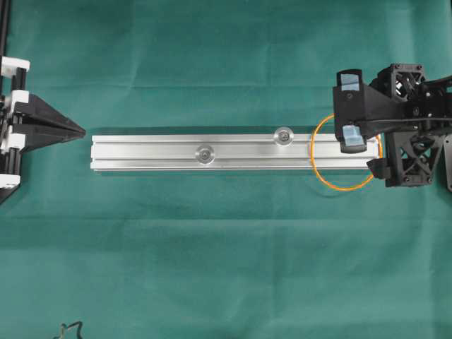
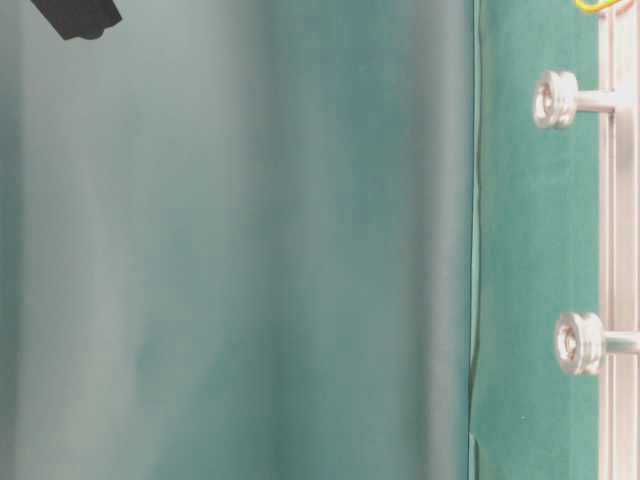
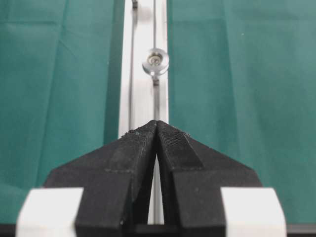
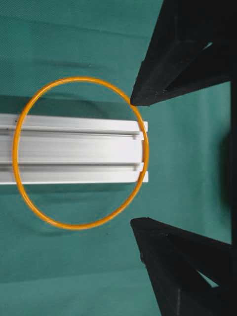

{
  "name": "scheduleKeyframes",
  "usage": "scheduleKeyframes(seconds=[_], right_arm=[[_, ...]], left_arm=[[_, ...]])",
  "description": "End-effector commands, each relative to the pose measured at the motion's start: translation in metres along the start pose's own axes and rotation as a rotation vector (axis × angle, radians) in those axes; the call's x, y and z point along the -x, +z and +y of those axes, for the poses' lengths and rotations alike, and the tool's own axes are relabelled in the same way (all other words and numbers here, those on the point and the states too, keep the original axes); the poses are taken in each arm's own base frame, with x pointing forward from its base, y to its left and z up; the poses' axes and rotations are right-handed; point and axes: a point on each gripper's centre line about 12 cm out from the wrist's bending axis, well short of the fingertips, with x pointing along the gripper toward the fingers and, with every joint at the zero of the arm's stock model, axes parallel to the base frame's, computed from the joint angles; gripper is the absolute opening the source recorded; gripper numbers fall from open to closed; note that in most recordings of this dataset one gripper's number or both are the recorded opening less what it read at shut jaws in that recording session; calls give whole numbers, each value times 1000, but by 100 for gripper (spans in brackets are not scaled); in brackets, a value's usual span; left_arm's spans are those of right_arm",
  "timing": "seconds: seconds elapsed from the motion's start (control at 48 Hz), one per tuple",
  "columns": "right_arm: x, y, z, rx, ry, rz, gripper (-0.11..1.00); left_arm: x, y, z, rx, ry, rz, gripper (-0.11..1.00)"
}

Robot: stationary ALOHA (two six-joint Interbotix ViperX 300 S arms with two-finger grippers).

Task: Hook the rubber onto the shaft.
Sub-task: 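Close the right gripper on the band's near edge and lift it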

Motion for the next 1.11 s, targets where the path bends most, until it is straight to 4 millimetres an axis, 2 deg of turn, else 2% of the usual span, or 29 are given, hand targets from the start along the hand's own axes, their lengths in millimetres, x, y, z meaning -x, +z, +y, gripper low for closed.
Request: scheduleKeyframes(seconds=[0.0,0.355,1.084], right_arm=[[7,5,1,-4,11,-31,99],[-7,-2,11,-6,50,-28,99],[-59,-8,37,45,100,-27,99]], left_arm=[[3,13,0,-3,0,-32,0],[3,12,0,-2,0,-31,0],[2,12,0,-2,0,-26,0]])
